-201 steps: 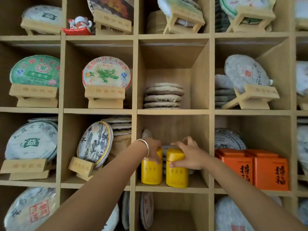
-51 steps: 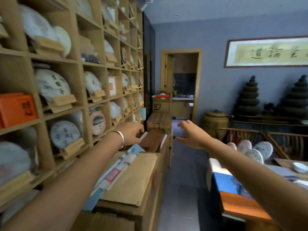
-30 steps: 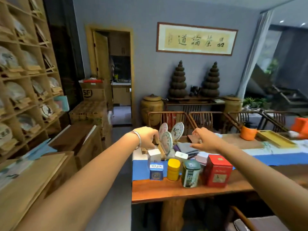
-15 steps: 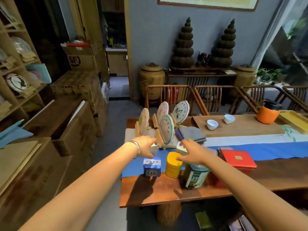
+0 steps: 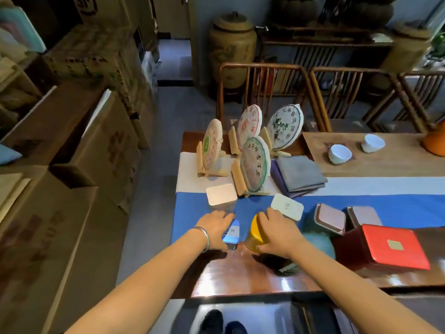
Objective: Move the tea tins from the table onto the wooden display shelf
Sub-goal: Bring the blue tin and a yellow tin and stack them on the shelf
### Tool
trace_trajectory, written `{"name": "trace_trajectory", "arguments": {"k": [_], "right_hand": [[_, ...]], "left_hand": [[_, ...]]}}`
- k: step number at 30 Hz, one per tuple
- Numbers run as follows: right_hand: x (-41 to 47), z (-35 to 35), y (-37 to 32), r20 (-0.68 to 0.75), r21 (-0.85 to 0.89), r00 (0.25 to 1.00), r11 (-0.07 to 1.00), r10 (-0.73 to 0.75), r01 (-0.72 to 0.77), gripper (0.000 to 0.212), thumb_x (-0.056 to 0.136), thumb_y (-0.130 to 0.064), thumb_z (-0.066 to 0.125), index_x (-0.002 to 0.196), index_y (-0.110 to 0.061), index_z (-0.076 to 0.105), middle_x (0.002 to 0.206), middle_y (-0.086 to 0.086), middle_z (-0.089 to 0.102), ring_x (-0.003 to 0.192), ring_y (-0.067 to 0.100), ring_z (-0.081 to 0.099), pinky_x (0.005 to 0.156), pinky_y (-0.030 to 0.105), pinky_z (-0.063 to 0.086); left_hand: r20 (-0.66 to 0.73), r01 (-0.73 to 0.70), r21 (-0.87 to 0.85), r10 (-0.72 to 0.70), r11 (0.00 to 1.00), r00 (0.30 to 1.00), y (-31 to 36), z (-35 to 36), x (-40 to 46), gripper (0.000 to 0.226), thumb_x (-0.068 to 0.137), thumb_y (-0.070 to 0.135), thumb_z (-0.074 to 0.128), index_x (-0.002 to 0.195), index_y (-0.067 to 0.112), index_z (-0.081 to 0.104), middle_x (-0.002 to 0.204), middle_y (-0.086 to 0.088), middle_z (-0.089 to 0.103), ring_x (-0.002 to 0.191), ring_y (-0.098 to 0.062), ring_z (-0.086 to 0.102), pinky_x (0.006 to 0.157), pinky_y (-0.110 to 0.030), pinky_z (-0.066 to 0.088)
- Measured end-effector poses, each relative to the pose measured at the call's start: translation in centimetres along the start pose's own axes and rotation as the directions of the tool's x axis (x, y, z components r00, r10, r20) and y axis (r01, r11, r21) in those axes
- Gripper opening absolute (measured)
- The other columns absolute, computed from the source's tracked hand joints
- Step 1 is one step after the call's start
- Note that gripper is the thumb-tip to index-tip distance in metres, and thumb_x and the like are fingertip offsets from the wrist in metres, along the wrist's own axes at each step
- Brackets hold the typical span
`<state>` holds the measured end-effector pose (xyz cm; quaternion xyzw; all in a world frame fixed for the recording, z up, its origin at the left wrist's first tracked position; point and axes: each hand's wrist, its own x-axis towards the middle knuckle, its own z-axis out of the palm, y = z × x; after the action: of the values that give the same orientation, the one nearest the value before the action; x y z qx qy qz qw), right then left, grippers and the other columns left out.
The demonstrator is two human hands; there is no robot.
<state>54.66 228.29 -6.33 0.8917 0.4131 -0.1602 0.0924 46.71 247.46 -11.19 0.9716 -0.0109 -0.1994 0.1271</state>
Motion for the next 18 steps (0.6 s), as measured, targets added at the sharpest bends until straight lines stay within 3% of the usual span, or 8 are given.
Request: {"name": "trace_trajectory", "arguments": {"k": [6,9,18], "right_hand": [[1.3,1.1,0.0,-0.041,-0.091,0.998,0.995,-0.054,0.05,0.061,0.082,-0.049,0.06,0.123,-0.009,0.04,0.118,0.011,0.045,0.105,0.029,0.048,0.08,0.037,0.043],[1.8,1.5,0.0,-0.038,-0.097,0.996,0.993,-0.077,0.073,0.063,0.08,-0.047,0.063,0.124,-0.009,0.038,0.119,0.011,0.045,0.106,0.029,0.048,0.083,0.037,0.043],[3.1,1.3,0.0,0.043,-0.159,0.996,0.984,-0.075,0.081,0.065,0.074,-0.04,0.071,0.122,-0.011,0.039,0.119,0.011,0.049,0.108,0.028,0.051,0.079,0.034,0.045]], "left_hand": [[-0.041,0.05,0.044,-0.048,0.998,0.998,0.4,1.6,0.9,0.081,0.074,0.044,0.07,0.139,0.014,0.031,0.126,-0.014,0.048,0.112,-0.033,0.047,0.091,-0.04,0.042],[-0.062,0.084,0.017,-0.083,0.996,0.995,0.4,2.2,0.9,0.079,0.076,0.036,0.069,0.141,0.017,0.028,0.128,-0.012,0.044,0.116,-0.032,0.042,0.088,-0.041,0.044],[-0.076,0.114,-0.081,-0.12,0.99,0.99,-0.1,3.0,-0.2,0.077,0.074,0.041,0.069,0.138,0.023,0.03,0.124,-0.008,0.046,0.116,-0.028,0.043,0.083,-0.039,0.05]]}}
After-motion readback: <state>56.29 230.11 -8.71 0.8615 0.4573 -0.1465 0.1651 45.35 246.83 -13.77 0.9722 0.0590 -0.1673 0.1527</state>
